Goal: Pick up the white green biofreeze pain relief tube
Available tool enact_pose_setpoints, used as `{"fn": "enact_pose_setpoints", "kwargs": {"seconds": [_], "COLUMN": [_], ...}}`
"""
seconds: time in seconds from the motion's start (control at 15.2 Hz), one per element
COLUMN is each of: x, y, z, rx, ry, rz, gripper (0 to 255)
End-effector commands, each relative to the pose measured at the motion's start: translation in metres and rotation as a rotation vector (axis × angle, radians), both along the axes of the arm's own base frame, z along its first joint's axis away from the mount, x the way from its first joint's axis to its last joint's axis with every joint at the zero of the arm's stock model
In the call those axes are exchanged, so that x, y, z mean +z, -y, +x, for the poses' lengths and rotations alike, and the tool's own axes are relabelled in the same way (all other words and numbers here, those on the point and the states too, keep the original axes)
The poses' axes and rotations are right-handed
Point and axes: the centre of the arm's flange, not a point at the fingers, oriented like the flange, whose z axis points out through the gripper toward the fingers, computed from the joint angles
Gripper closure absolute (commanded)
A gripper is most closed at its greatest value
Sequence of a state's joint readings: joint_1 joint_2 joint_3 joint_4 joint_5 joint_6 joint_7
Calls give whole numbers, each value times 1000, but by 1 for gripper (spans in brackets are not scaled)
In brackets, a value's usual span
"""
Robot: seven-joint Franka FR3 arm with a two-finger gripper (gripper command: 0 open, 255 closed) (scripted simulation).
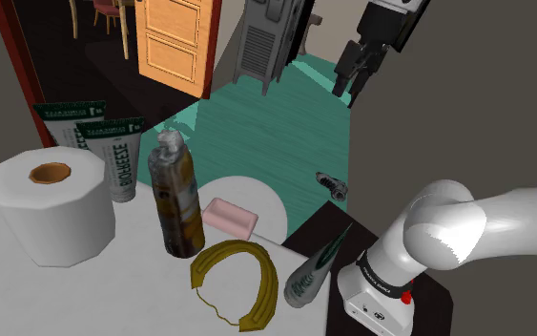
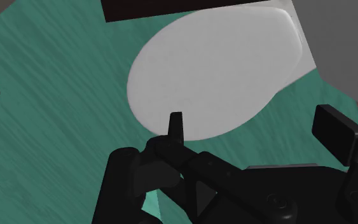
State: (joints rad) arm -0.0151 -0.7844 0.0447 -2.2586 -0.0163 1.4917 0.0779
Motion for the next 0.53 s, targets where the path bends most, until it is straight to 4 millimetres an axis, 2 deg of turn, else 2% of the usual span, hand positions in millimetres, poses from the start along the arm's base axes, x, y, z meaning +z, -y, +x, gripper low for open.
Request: {"fn": "enact_pose_setpoints", "kwargs": {"seconds": [0.0,0.46], "x": [0,-8], "y": [0,-59], "z": [0,66], "rx": [0,173], "ry": [0,11], "rz": [0,8], "gripper": [0,0]}}
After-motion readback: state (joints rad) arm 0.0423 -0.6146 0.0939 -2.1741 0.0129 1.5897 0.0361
